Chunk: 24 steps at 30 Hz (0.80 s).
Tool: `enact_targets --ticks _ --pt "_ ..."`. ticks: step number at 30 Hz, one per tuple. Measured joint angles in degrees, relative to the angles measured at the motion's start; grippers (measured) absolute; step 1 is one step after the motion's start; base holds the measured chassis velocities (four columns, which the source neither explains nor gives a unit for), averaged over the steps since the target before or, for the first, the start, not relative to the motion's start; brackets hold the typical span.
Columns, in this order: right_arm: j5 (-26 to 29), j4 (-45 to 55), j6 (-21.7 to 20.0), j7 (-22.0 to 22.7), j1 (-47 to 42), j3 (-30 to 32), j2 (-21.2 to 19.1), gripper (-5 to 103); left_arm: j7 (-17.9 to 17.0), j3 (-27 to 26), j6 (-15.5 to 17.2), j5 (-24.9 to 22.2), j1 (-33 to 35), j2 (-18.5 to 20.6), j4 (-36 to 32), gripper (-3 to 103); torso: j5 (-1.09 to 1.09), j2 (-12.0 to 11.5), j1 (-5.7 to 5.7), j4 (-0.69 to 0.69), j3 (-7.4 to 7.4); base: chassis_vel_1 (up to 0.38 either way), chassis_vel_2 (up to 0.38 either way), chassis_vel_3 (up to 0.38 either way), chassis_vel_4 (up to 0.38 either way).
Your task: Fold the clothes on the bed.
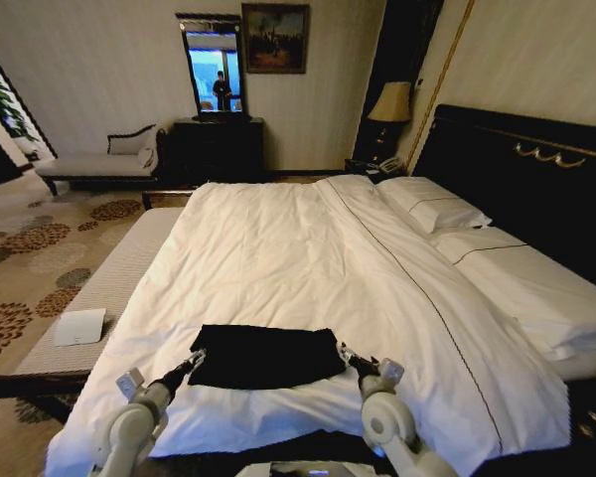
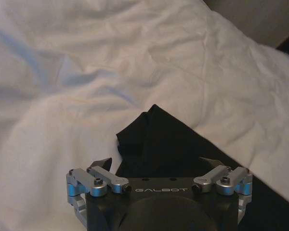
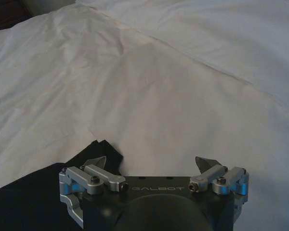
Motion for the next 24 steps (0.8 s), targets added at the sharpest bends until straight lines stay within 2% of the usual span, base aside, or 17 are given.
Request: enact_targets --ticks 1,3,4,5,6,8,9,10,12,16,24 --pt "0.0 -0.2 0.0 0.0 0.1 0.0 0.1 100 0.9 0.3 -0.3 2.0 0.4 1.0 0.0 100 0.01 0.0 0.0 0.0 0.0 0.0 0.0 0.0 0.0" --pt "0.1 -0.4 0.0 0.0 0.1 0.0 0.1 100 1.3 0.5 -0.5 2.9 0.7 1.5 0.1 100 0.01 0.0 0.0 0.0 0.0 0.0 0.0 0.0 0.0" --pt "0.1 -0.5 0.0 0.0 0.2 0.0 0.0 100 2.1 0.9 -0.7 4.3 1.1 2.6 0.2 91 0.01 0.0 0.0 0.0 0.0 0.0 0.0 0.0 0.0" --pt "0.2 -0.6 0.0 0.1 0.2 0.0 -0.1 100 2.7 1.3 -0.8 5.0 1.5 3.5 0.3 91 0.0 0.0 0.0 0.0 0.0 0.0 0.0 0.0 0.0" --pt "0.3 -0.6 0.0 0.1 0.2 0.1 -0.1 100 3.8 1.9 -1.1 6.3 2.1 4.7 0.3 86 0.01 0.0 0.0 0.0 0.0 0.0 0.0 0.0 0.0" --pt "0.3 -0.6 0.0 0.1 0.3 0.1 -0.1 100 4.0 2.0 -1.1 6.5 2.2 4.9 0.3 86 0.01 0.0 0.0 0.0 0.0 0.0 0.0 0.0 0.0" --pt "0.4 -0.6 0.0 0.1 0.3 0.1 -0.2 100 5.1 2.5 -1.6 7.8 2.7 6.1 0.3 80 0.01 0.0 0.0 0.0 0.0 0.0 0.0 0.0 0.0" --pt "0.4 -0.5 0.0 0.2 0.3 0.1 -0.2 100 6.7 3.0 -2.1 9.2 3.2 7.9 0.3 70 0.01 0.0 0.0 0.0 0.0 0.0 0.0 0.0 0.0" --pt "0.5 -0.5 0.0 0.2 0.2 0.1 -0.2 100 7.7 3.2 -2.5 9.9 3.5 8.9 0.4 70 0.02 0.0 0.0 0.0 0.0 0.0 0.0 0.0 0.0" --pt "0.5 -0.3 0.0 0.6 -0.1 0.2 -0.1 100 11.0 4.1 -3.8 11.7 4.2 12.4 0.9 62 0.0 0.0 0.0 0.0 0.0 0.0 0.0 0.0 0.0" --pt "0.7 0.0 0.1 1.0 -0.5 0.5 -0.4 100 12.4 3.5 -4.0 12.1 6.2 15.1 0.8 56 0.01 0.0 0.0 0.0 0.0 0.0 0.0 0.0 0.0"
